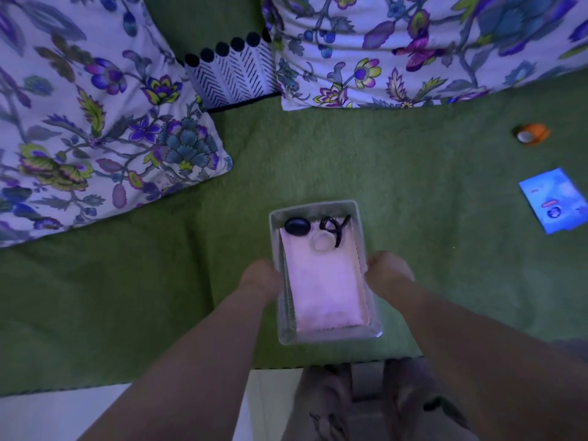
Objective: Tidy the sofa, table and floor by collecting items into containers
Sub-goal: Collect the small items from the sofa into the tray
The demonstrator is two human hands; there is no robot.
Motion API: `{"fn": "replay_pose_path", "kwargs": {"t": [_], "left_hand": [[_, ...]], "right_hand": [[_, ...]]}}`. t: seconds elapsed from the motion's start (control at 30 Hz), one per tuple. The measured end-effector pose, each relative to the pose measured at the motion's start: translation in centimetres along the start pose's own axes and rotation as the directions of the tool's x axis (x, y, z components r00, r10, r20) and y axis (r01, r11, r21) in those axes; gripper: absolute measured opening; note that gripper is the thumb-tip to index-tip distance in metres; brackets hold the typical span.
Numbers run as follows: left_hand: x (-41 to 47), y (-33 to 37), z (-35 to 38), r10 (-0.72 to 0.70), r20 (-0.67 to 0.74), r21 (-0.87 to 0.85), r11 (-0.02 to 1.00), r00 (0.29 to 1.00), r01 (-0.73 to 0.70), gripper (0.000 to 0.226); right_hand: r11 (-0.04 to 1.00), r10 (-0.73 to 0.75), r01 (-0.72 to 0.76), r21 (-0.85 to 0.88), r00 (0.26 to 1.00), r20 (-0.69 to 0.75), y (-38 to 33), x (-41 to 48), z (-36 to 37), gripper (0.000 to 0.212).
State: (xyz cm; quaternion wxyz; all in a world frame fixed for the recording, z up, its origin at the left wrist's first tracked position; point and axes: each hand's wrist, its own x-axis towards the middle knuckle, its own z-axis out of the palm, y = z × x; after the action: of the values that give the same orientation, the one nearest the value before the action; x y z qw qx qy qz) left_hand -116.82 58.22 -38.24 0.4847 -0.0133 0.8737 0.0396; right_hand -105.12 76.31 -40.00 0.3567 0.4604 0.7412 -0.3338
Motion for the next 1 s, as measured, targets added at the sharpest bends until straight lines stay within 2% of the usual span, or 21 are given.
{"fn": "replay_pose_path", "kwargs": {"t": [0.13, 0.27, 0.43, 0.53, 0.73, 0.87, 1.0], "left_hand": [[-1.6, 2.1, 0.6, -0.021, 0.008, -0.031, 0.999, 1.0, 0.022, 0.025], [-4.1, 6.2, 2.7, 0.002, 0.001, 0.018, 1.0, 1.0, -0.002, 0.028], [-7.9, 13.6, 6.9, 0.004, -0.008, 0.008, 1.0, 1.0, -0.004, 0.028], [-10.1, 18.6, 9.4, 0.036, -0.01, -0.009, 0.999, 0.999, -0.036, 0.026], [-12.6, 28.1, 12.6, 0.168, -0.005, 0.037, 0.985, 0.986, -0.168, 0.024], [-12.5, 32.3, 13.4, 0.216, 0.025, 0.052, 0.975, 0.976, -0.217, 0.022], [-13.1, 36.2, 14.5, 0.263, -0.013, 0.091, 0.961, 0.965, -0.261, 0.025]], "right_hand": [[0.997, -0.018, 0.017, -0.076, 1.0, -0.01, 1.4, 0.1, -2.5, 0.009], [0.997, -0.049, 0.047, -0.065, 0.999, -0.016, 4.6, 0.0, -6.0, 0.025], [0.991, -0.093, 0.09, -0.094, 0.995, -0.029, 11.3, -0.2, -12.4, 0.02], [0.99, -0.103, 0.095, -0.103, 0.992, -0.075, 15.6, -0.1, -16.6, 0.028], [1.0, -0.001, 0.002, 0.005, 0.985, -0.171, 22.5, 0.6, -23.7, 0.031], [0.998, 0.051, -0.041, 0.055, 0.976, -0.212, 25.9, 1.1, -26.0, 0.027], [0.994, 0.079, -0.059, 0.095, 0.972, -0.221, 29.0, 1.9, -28.2, 0.024]]}}
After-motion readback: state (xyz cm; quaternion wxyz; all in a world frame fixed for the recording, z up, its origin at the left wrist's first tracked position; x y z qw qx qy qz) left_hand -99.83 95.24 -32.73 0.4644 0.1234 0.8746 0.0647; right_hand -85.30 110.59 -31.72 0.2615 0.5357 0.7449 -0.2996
